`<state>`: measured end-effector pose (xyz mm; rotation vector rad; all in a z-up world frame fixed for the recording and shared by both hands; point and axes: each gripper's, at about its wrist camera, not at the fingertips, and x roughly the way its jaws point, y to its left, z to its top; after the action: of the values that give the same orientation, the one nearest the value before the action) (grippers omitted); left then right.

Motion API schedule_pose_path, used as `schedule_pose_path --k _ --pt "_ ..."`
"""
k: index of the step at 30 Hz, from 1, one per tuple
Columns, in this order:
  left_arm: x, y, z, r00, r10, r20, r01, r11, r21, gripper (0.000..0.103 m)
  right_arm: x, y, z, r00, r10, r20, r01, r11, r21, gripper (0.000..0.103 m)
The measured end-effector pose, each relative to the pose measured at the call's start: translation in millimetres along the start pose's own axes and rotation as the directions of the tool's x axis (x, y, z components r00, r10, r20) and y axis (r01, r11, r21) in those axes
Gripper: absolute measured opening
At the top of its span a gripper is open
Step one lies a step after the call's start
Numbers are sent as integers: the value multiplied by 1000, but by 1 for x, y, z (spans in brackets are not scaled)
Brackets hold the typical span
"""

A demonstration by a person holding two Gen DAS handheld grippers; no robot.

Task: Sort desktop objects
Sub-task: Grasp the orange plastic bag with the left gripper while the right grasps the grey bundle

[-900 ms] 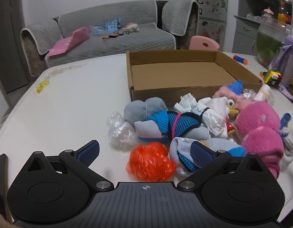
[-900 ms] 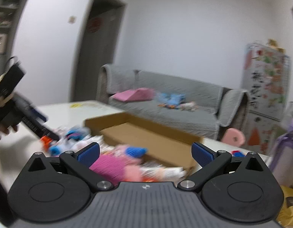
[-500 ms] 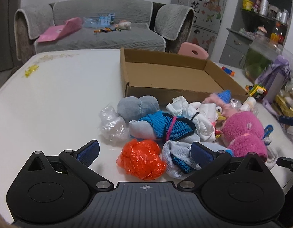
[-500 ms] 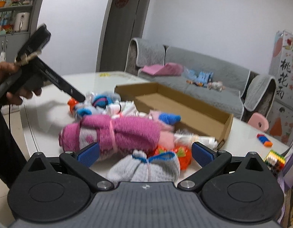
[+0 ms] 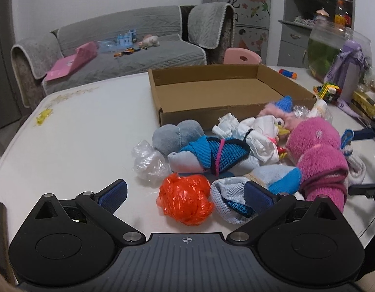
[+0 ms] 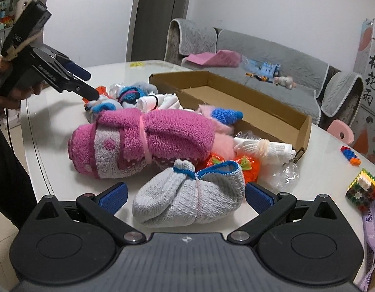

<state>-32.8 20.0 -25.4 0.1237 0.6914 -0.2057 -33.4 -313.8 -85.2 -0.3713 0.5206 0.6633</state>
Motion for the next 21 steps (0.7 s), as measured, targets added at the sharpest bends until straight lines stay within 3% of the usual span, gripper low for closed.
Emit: schedule_pose_path --k 8,11,16,21 --pt "-6 3 -4 998 -57 4 57 998 -13 102 -3 -5 0 1000 12 -17 -12 1000 9 103" --pt "-4 6 -5 1000 2 -2 -2 1000 -16 102 -4 -5 1 1000 15 -13 -15 1000 8 103" --pt "10 9 -5 998 34 -49 -35 999 -28 102 -3 -3 3 1000 10 -19 -10 1000 -8 103" --pt "23 -2 -2 995 93 -47 -94 996 -9 102 0 -3 2 1000 6 -30 -7 1000 -11 103"
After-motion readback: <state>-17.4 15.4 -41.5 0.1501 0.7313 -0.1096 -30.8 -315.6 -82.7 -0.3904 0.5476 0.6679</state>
